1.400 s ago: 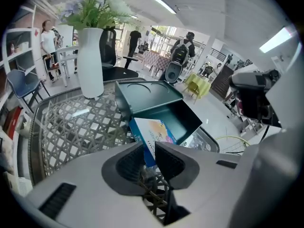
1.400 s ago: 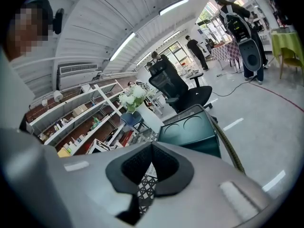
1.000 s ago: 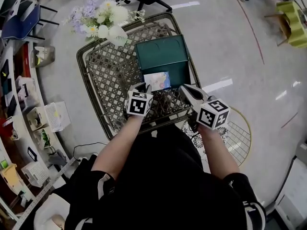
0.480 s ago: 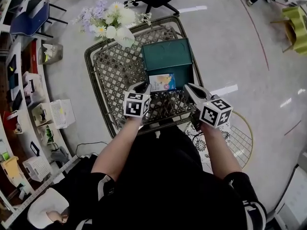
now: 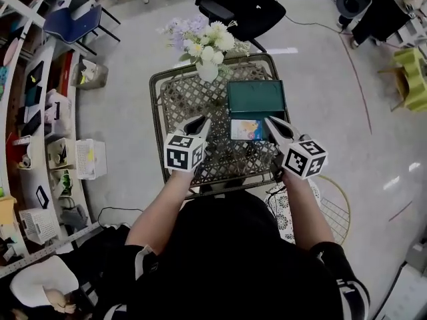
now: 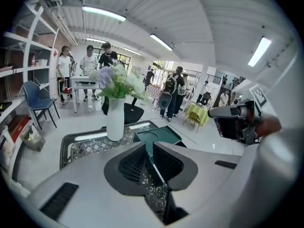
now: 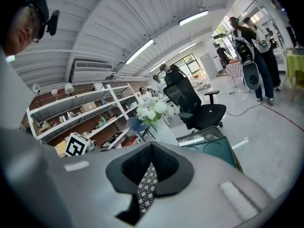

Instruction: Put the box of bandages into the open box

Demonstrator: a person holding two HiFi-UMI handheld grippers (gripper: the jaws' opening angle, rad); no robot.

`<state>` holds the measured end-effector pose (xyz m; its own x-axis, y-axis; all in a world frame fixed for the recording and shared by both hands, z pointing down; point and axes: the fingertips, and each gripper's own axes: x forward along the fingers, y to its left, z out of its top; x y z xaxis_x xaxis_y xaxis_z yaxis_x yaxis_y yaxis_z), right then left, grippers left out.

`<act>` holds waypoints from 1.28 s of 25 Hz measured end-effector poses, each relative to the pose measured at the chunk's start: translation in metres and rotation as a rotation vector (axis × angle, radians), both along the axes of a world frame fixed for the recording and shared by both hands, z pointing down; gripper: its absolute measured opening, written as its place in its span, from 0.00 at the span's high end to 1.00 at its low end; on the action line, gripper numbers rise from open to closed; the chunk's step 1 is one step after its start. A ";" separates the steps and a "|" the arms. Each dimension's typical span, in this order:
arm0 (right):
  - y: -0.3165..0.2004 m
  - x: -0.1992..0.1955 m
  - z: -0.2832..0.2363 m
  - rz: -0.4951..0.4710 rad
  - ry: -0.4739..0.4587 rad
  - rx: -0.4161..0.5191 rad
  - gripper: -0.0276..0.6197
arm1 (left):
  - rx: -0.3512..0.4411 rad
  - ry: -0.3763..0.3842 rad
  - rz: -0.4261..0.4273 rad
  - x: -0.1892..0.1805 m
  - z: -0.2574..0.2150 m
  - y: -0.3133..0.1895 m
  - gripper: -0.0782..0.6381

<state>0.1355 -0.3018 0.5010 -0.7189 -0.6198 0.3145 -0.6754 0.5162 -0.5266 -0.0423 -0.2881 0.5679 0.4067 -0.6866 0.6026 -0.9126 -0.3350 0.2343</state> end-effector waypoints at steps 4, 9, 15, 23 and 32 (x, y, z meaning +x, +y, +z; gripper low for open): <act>0.005 -0.026 -0.027 -0.001 0.022 0.074 0.94 | 0.048 0.021 0.005 -0.035 -0.026 0.019 0.83; 0.018 -0.048 -0.073 0.009 0.041 0.177 0.94 | 0.143 0.028 0.005 -0.074 -0.070 0.046 0.84; 0.056 -0.064 -0.112 0.011 0.078 0.275 0.94 | 0.249 0.041 -0.018 -0.116 -0.117 0.078 0.84; 0.094 -0.068 -0.145 0.021 0.083 0.338 0.94 | 0.342 0.033 -0.012 -0.138 -0.159 0.109 0.84; 0.104 -0.054 -0.144 0.015 0.040 0.334 0.94 | 0.378 0.047 -0.054 -0.129 -0.177 0.119 0.85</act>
